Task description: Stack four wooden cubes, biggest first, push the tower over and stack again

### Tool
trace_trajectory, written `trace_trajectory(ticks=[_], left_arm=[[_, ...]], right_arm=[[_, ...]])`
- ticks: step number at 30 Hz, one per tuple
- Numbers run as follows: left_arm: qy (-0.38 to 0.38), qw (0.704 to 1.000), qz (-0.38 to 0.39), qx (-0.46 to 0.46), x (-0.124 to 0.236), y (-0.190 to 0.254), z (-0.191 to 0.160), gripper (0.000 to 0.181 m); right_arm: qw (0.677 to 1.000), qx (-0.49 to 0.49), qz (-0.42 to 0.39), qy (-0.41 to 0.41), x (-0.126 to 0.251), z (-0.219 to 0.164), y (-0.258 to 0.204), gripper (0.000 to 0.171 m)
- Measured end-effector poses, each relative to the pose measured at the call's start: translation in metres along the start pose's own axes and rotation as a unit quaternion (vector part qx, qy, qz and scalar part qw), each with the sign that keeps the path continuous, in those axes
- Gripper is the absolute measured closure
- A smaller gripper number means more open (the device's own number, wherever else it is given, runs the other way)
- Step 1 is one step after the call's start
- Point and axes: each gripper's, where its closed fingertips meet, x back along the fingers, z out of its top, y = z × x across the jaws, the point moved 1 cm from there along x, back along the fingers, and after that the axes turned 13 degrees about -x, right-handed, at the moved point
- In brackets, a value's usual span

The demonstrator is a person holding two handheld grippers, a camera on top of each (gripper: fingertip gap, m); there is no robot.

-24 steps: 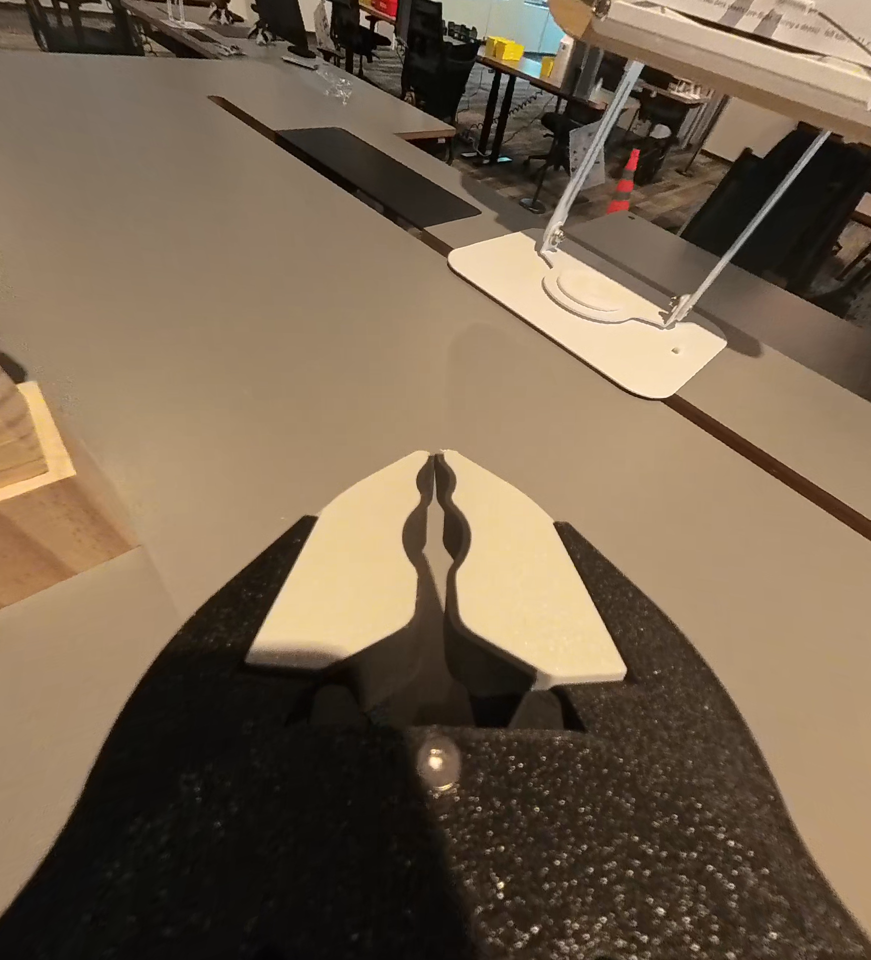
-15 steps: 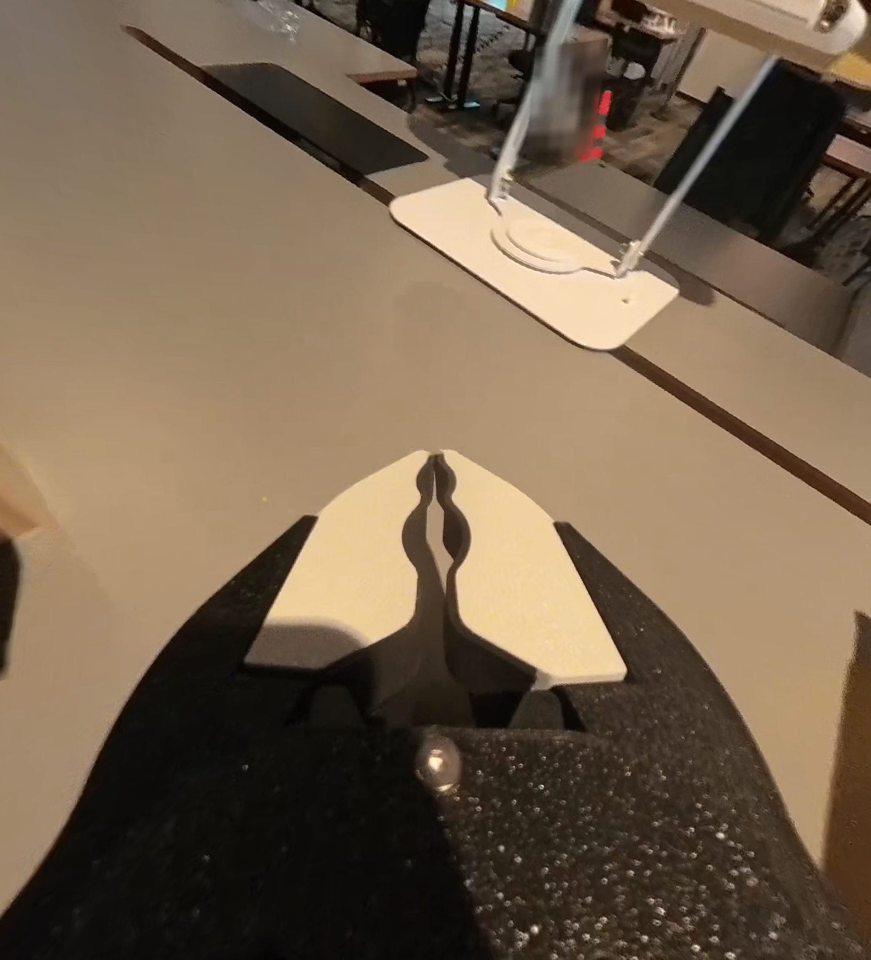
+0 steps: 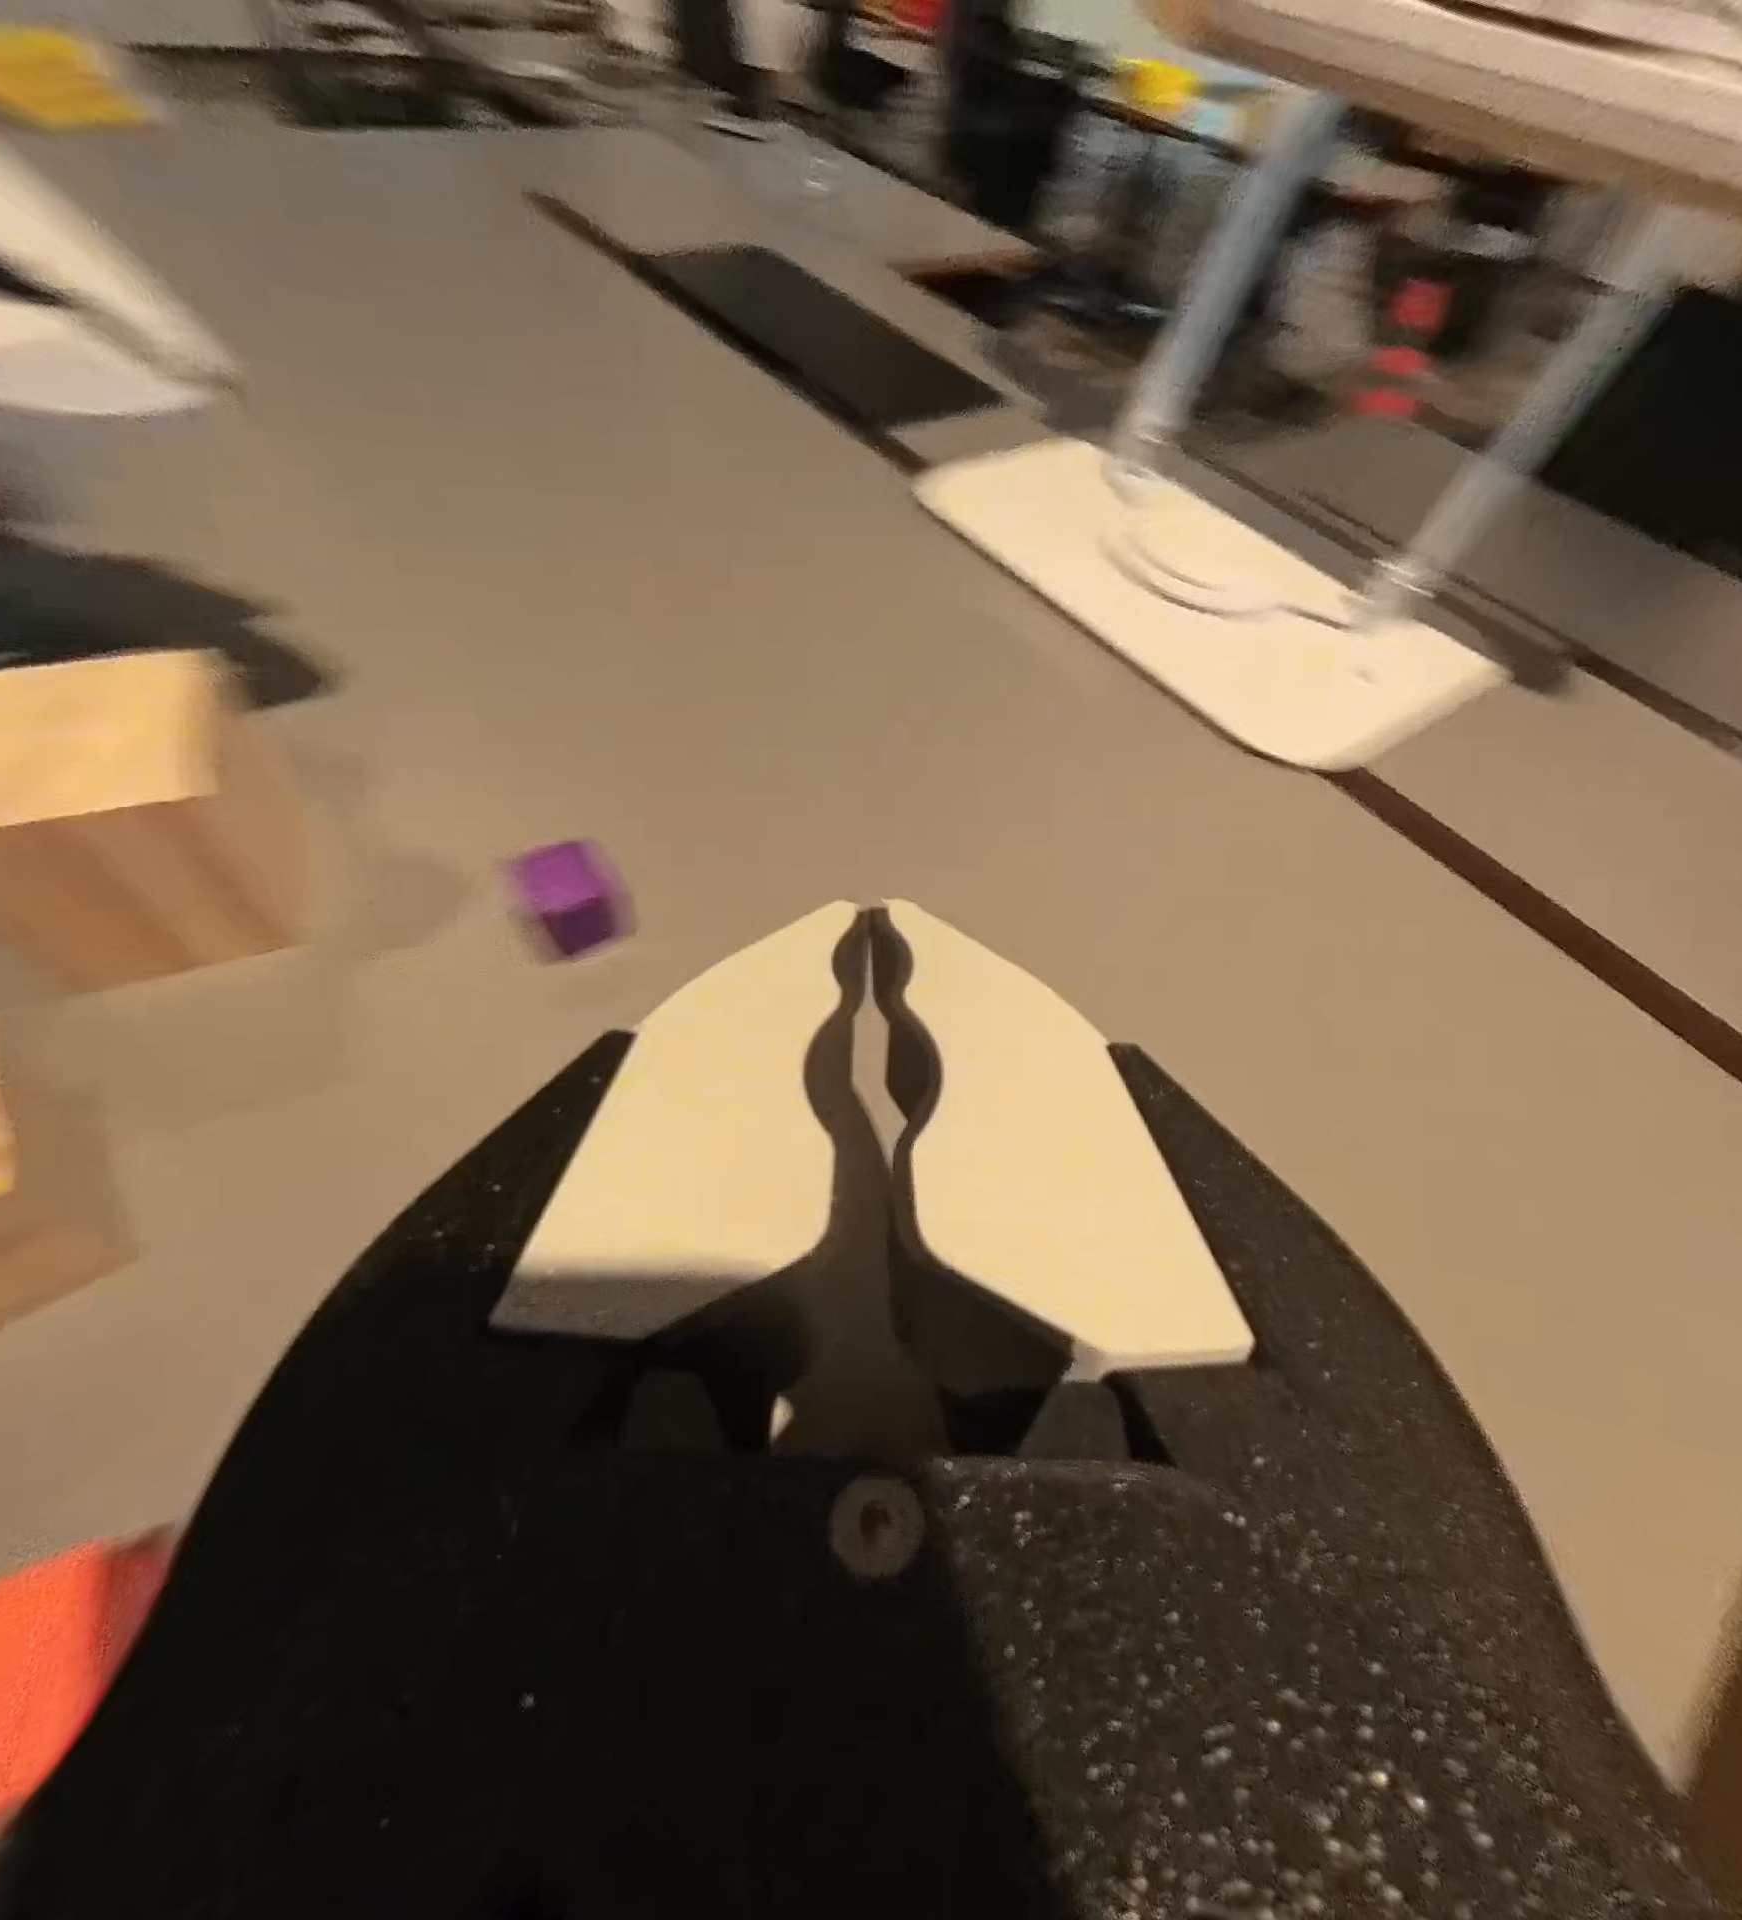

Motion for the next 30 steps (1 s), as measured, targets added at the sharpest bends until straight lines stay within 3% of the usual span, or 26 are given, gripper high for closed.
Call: trace_trajectory(ticks=[1, 3, 5, 10, 14, 18, 22, 24, 30], left_arm=[[0.015, 1.000, 0.010, 0.009, -0.001, -0.004, -0.002, 0.181], [0.042, 0.998, 0.033, 0.035, -0.003, -0.010, -0.006, 0.181], [0.063, 0.995, 0.054, 0.057, -0.004, -0.017, -0.007, 0.168], [0.103, 0.986, 0.098, 0.090, -0.006, -0.038, -0.004, 0.159], [0.106, 0.982, 0.077, 0.136, -0.009, -0.043, -0.008, 0.151], [0.106, 0.976, 0.068, 0.177, -0.009, -0.050, -0.012, 0.151], [0.095, 0.977, 0.066, 0.182, -0.013, -0.050, -0.015, 0.151], [0.096, 0.978, 0.069, 0.170, -0.014, -0.049, -0.012, 0.152], [0.080, 0.985, 0.071, 0.136, -0.018, -0.042, -0.011, 0.152]], right_arm=[[0.997, 0.015, 0.070, -0.012, 0.004, 0.000, -0.023, 0.166], [0.977, 0.027, 0.205, -0.060, 0.020, -0.006, -0.069, 0.156], [0.955, 0.035, 0.273, -0.112, 0.034, -0.015, -0.100, 0.143], [0.924, 0.087, 0.307, -0.212, 0.044, -0.036, -0.146, 0.108], [0.917, 0.110, 0.285, -0.255, 0.043, -0.047, -0.155, 0.097], [0.912, 0.146, 0.239, -0.301, 0.035, -0.064, -0.153, 0.098], [0.897, 0.187, 0.216, -0.336, 0.027, -0.079, -0.155, 0.126], [0.898, 0.187, 0.210, -0.339, 0.025, -0.077, -0.155, 0.126], [0.942, 0.097, 0.164, -0.275, 0.013, -0.030, -0.145, 0.126]])
